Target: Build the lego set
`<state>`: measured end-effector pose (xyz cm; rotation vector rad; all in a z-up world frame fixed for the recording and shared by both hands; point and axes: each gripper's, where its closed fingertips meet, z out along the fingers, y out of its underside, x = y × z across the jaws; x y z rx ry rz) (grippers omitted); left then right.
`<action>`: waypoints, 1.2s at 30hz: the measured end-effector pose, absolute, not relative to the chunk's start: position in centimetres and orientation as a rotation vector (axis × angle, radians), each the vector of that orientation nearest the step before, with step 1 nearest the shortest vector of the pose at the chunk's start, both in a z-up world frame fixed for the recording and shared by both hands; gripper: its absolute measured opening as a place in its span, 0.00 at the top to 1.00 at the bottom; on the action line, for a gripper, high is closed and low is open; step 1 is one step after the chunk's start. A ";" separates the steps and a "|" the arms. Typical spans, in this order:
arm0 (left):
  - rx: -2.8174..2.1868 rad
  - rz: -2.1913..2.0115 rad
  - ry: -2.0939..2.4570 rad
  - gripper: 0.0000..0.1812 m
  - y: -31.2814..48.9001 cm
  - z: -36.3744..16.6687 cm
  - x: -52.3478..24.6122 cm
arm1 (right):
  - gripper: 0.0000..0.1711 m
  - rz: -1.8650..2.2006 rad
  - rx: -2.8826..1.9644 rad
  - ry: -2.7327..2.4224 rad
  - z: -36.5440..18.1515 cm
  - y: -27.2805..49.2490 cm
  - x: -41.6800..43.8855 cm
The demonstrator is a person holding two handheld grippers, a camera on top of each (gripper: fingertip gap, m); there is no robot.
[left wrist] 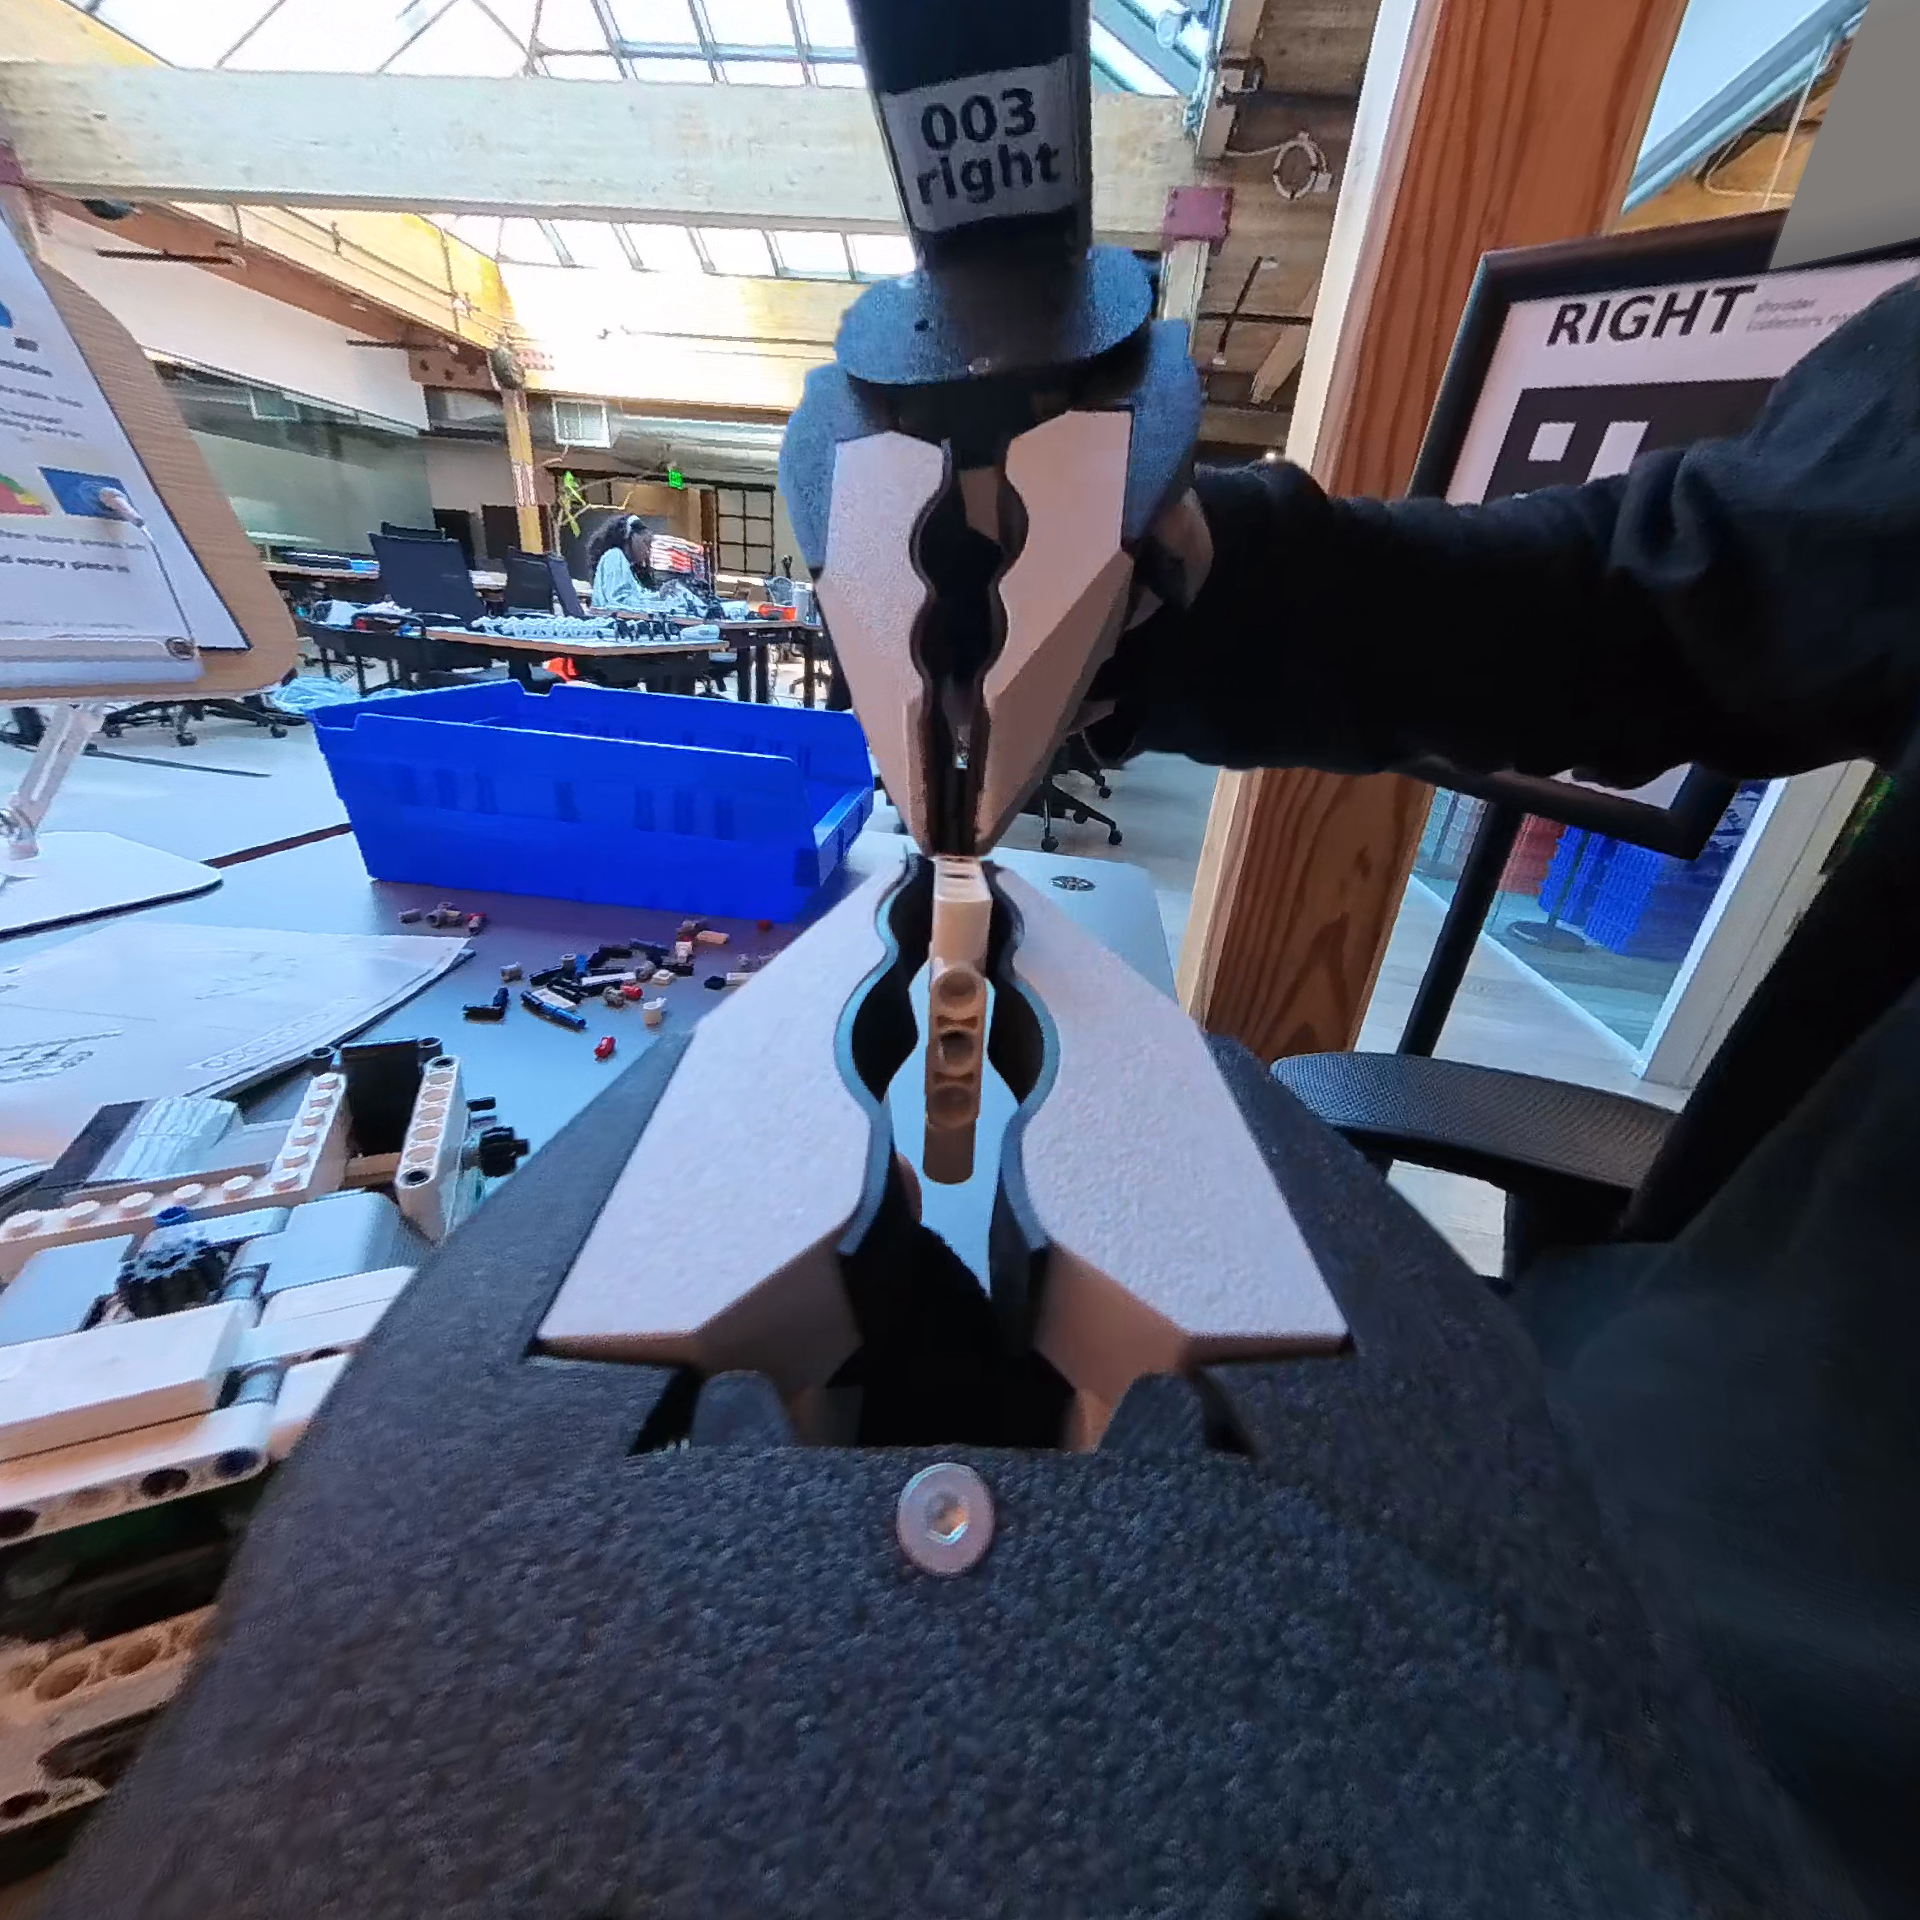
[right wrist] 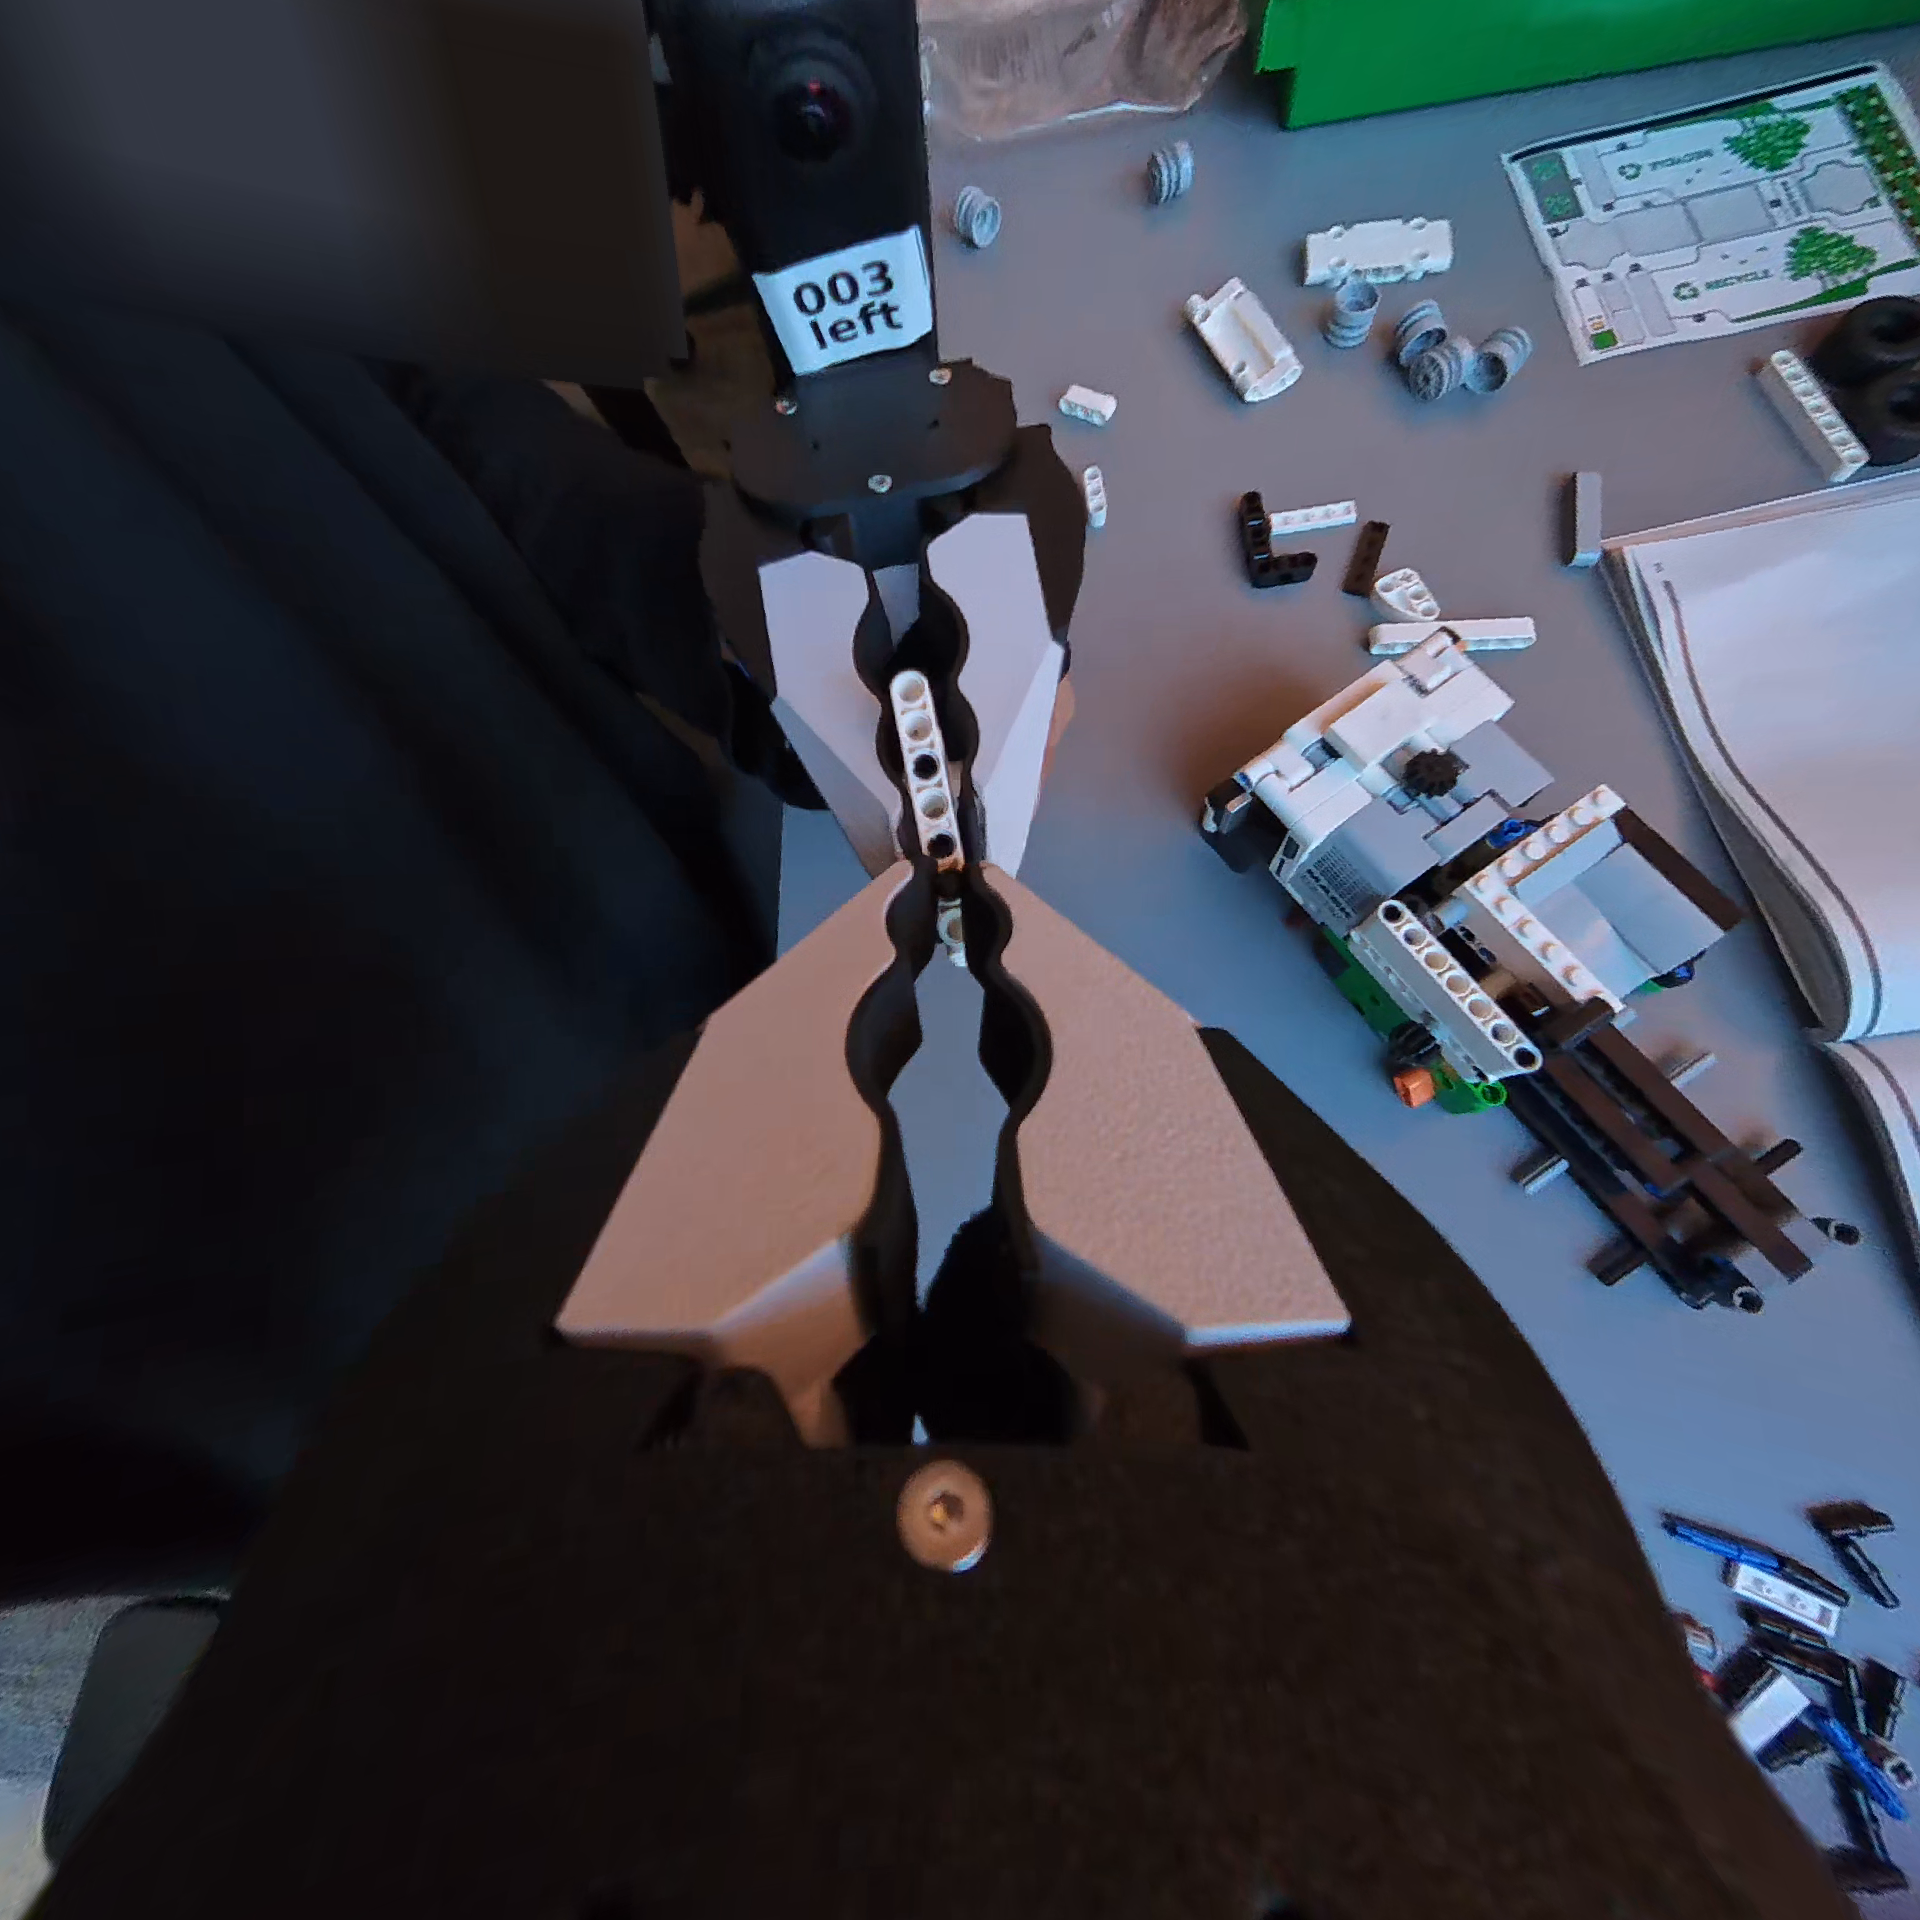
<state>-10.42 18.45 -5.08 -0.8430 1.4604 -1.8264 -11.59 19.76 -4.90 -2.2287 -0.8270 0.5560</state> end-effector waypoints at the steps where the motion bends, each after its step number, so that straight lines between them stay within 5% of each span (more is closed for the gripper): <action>1: -0.844 -1.816 1.475 0.97 18.3 -5.3 -10.4 | 0.98 0.542 -2.238 -0.848 -5.0 19.6 -11.5; 36: -0.922 -2.142 1.311 0.97 19.9 -3.5 -10.8 | 0.98 0.691 -2.137 -0.642 -3.4 21.6 -12.1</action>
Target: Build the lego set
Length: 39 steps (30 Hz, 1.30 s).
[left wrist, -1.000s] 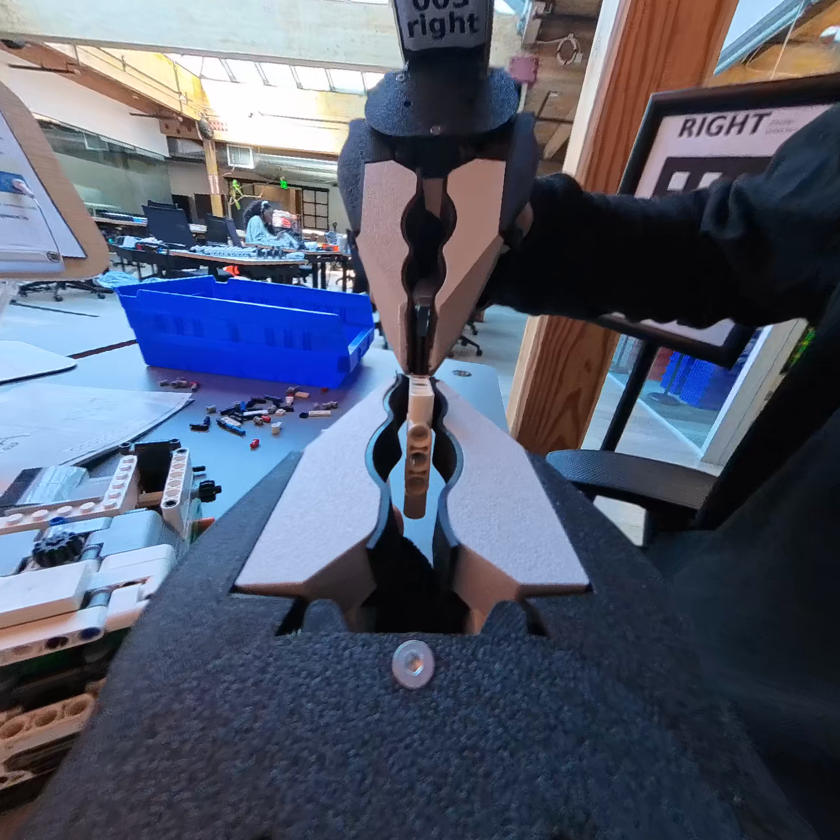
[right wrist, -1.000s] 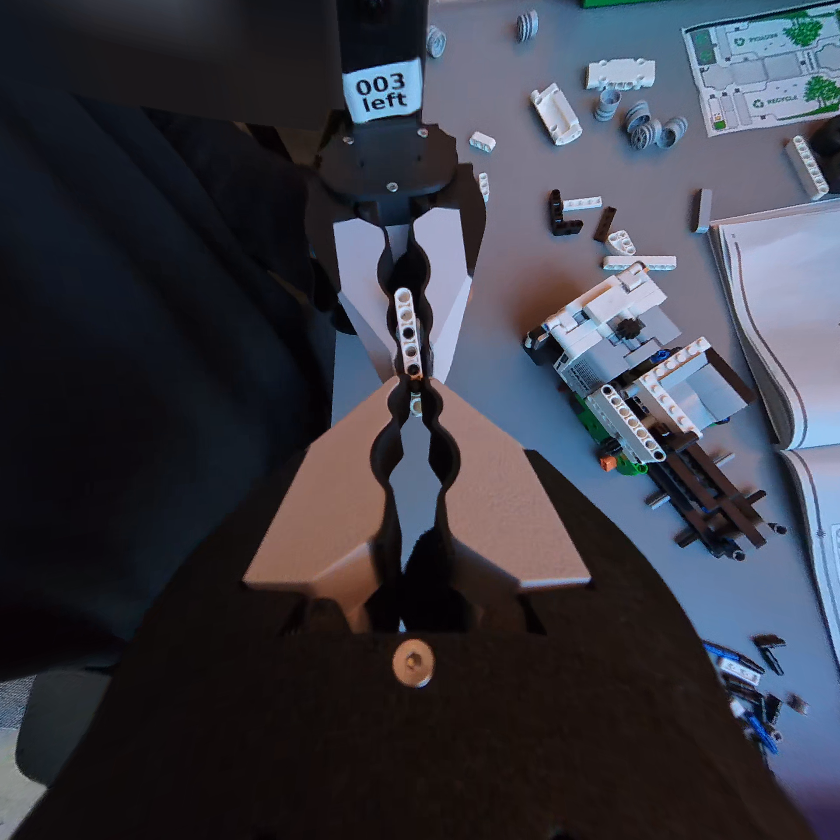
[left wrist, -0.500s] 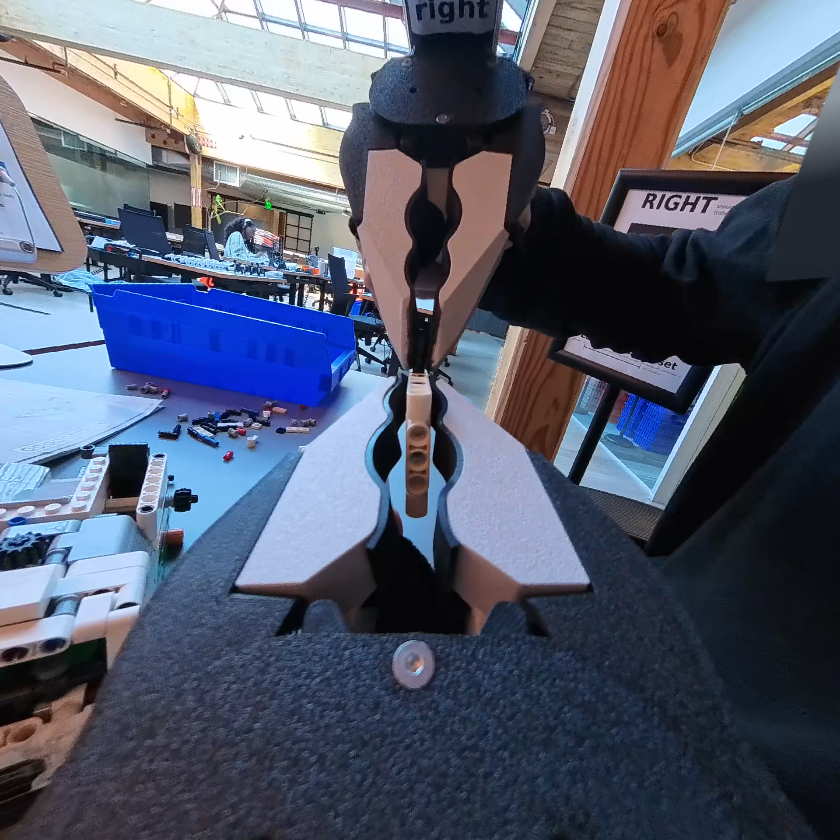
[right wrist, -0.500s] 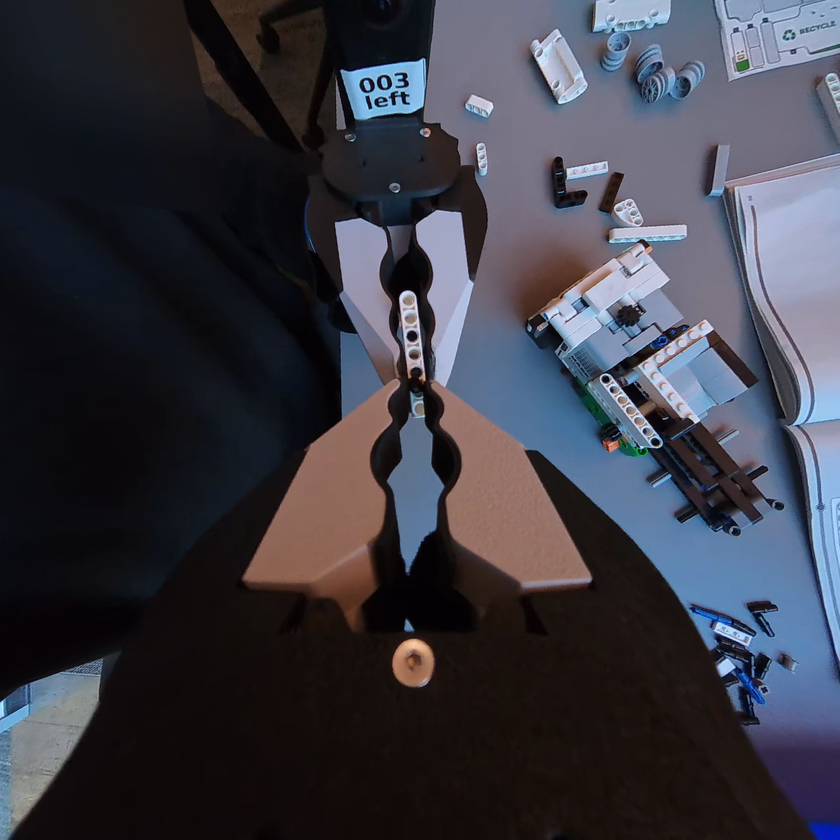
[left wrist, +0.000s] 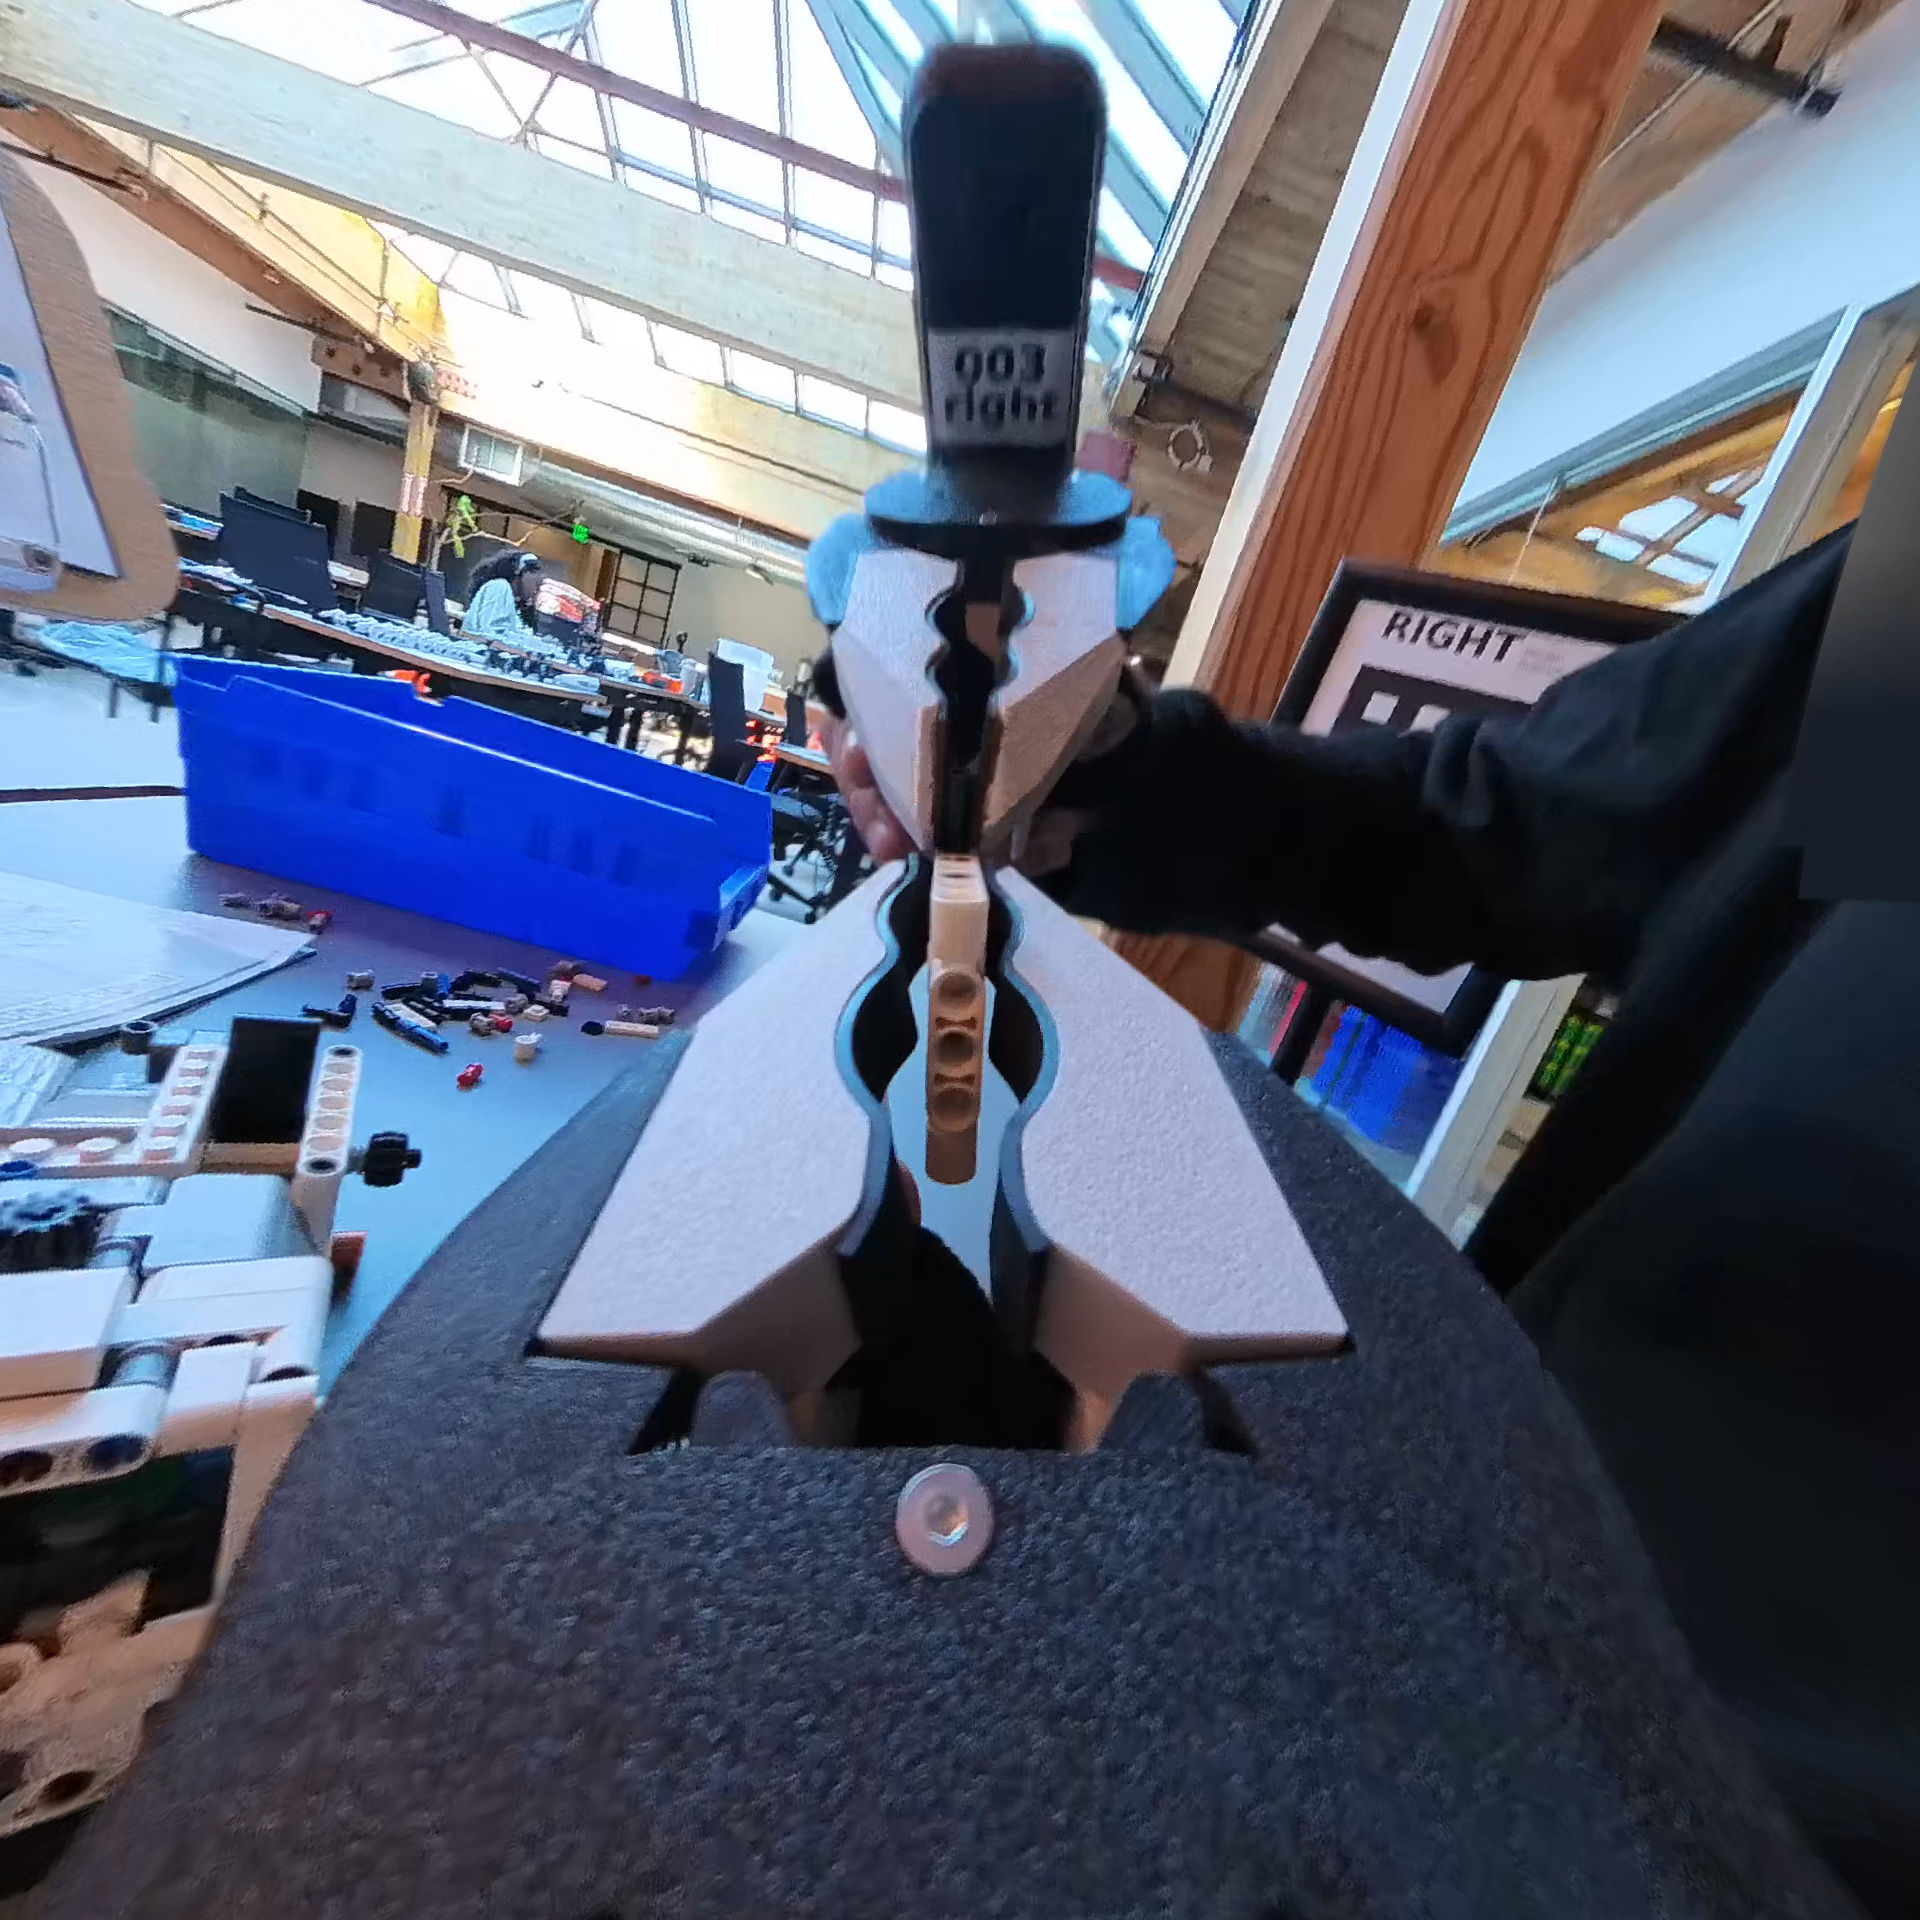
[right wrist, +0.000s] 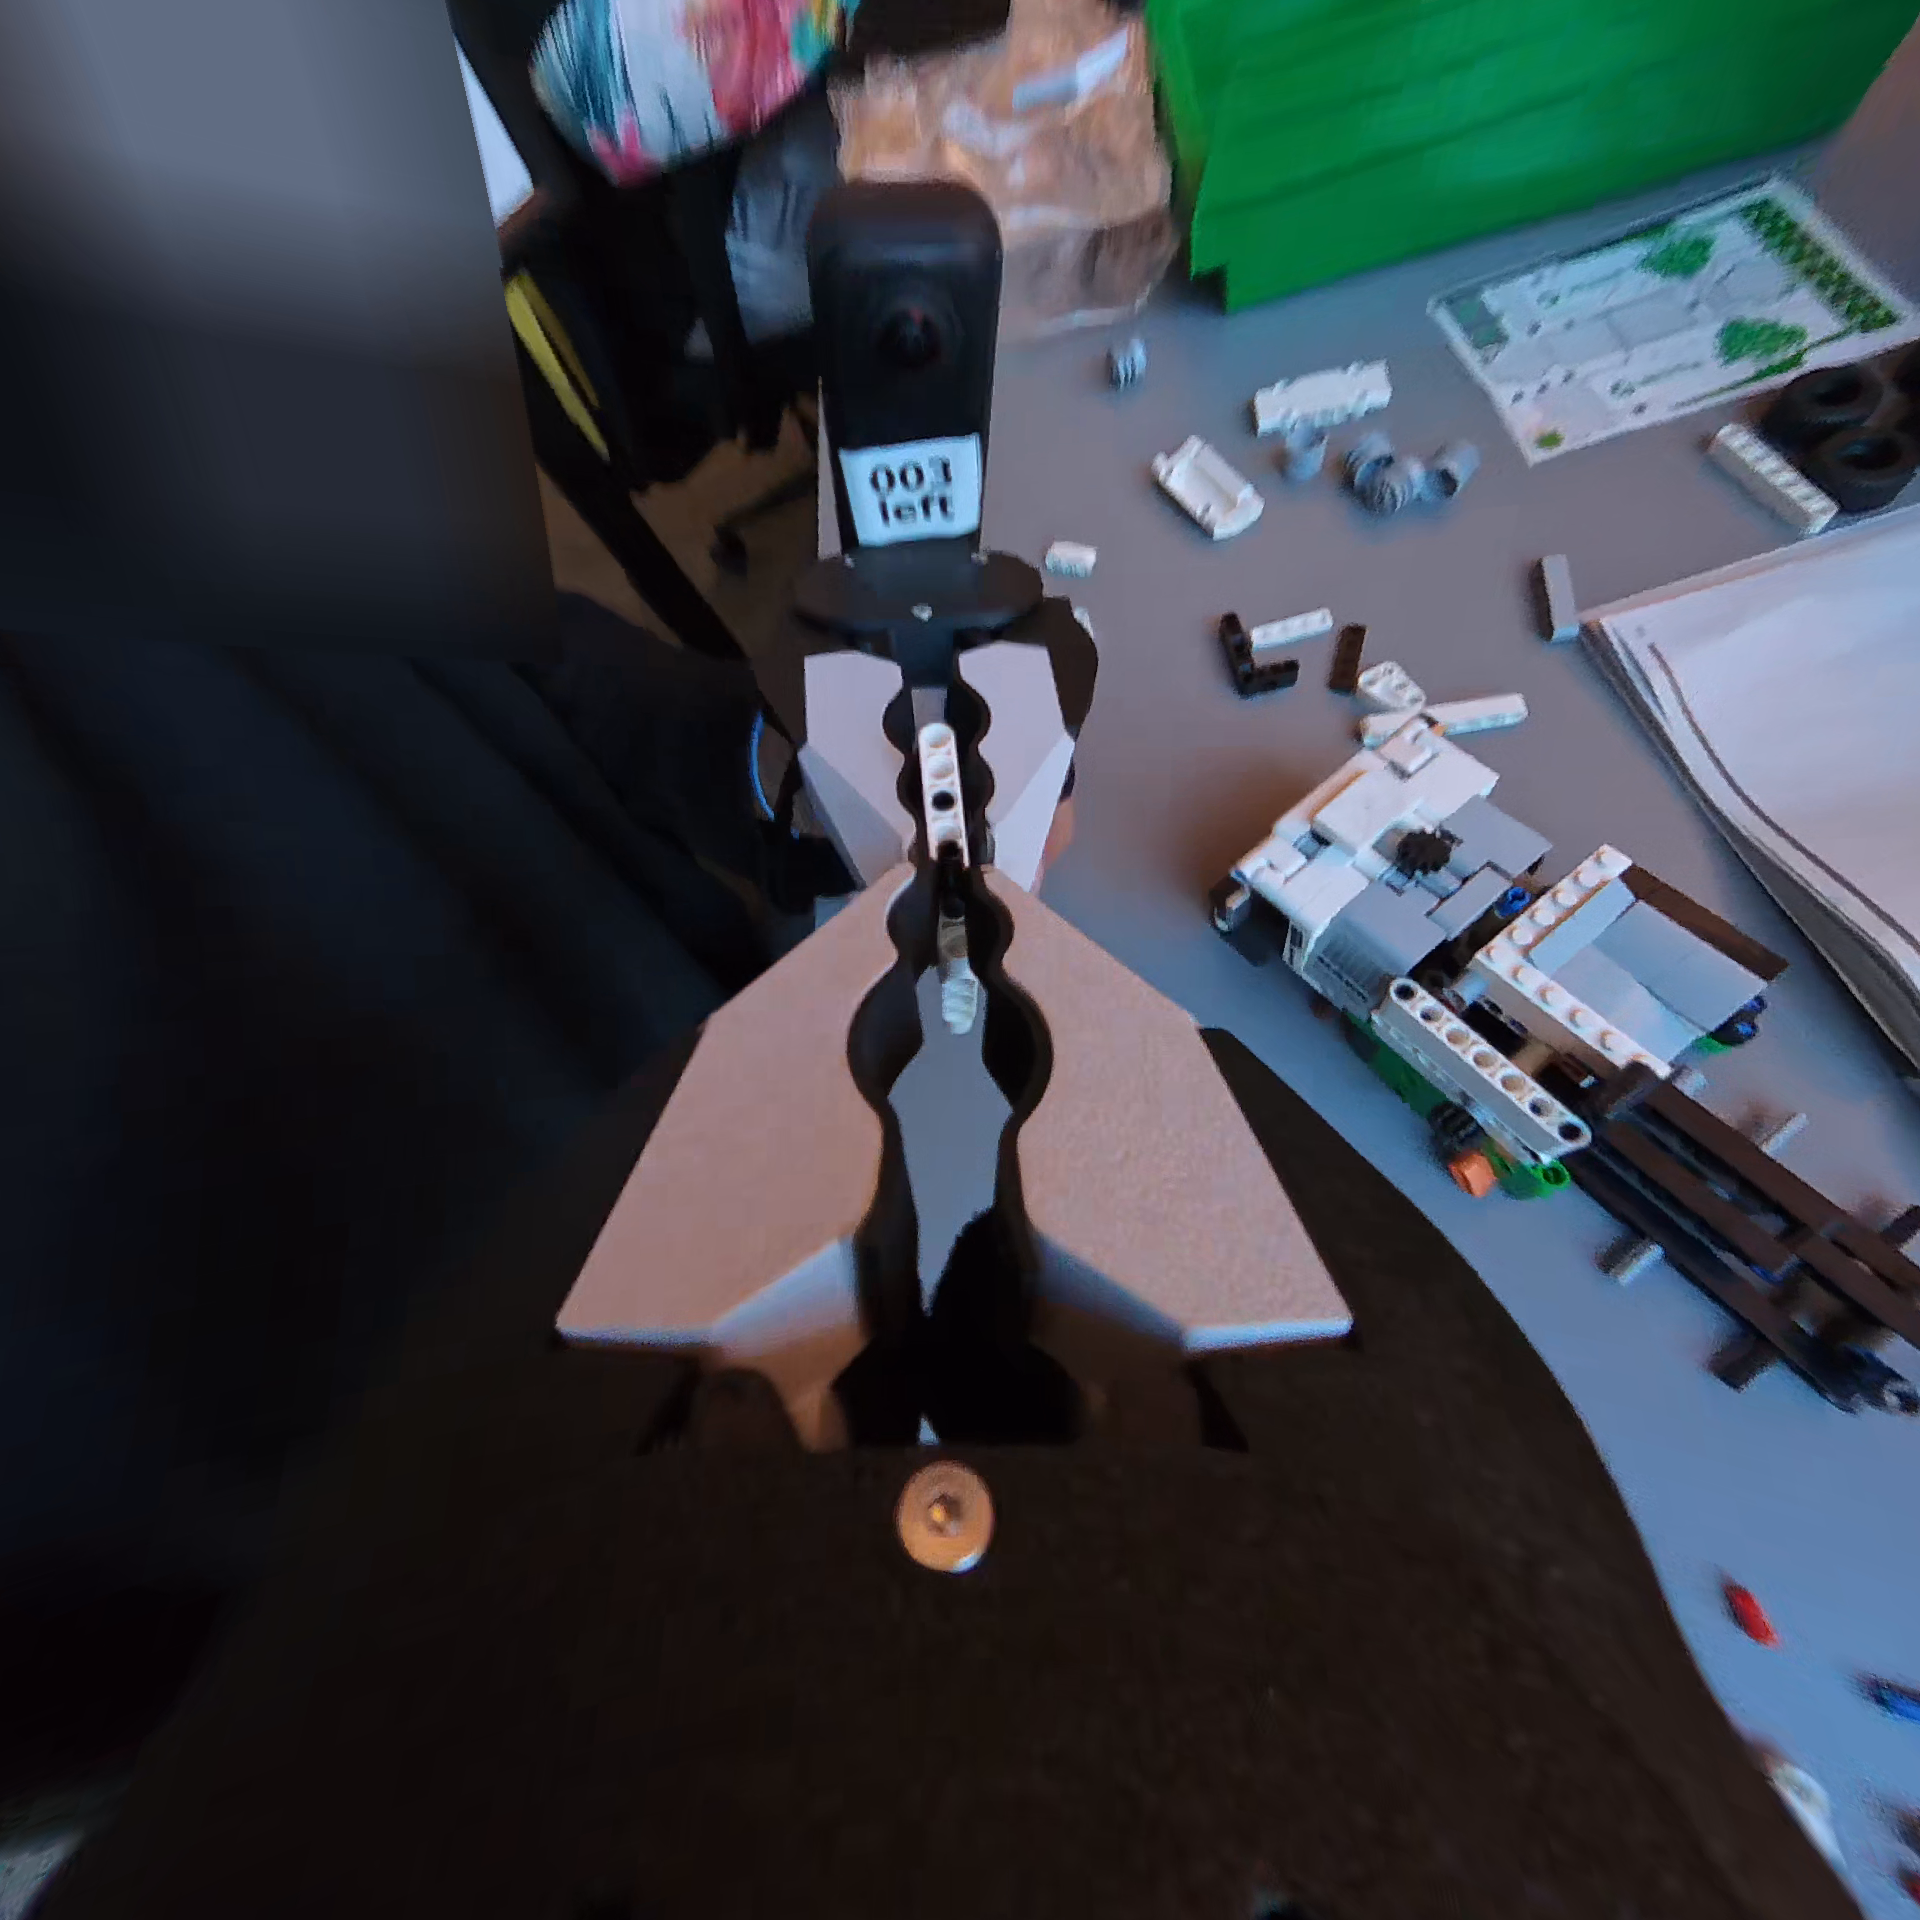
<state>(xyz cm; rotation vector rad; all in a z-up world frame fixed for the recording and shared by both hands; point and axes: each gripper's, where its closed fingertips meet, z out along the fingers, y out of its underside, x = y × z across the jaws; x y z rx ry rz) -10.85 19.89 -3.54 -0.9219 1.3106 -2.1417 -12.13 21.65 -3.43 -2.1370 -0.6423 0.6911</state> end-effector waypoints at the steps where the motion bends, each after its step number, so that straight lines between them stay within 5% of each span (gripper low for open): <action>1: -0.918 -2.174 1.294 0.96 20.0 -3.3 -11.0 | 0.98 0.720 -2.097 -0.603 -3.2 21.8 -12.3; 39: -0.947 -2.468 1.171 0.97 20.8 -2.5 -11.6 | 0.98 0.852 -1.610 -0.203 -2.3 23.0 -12.5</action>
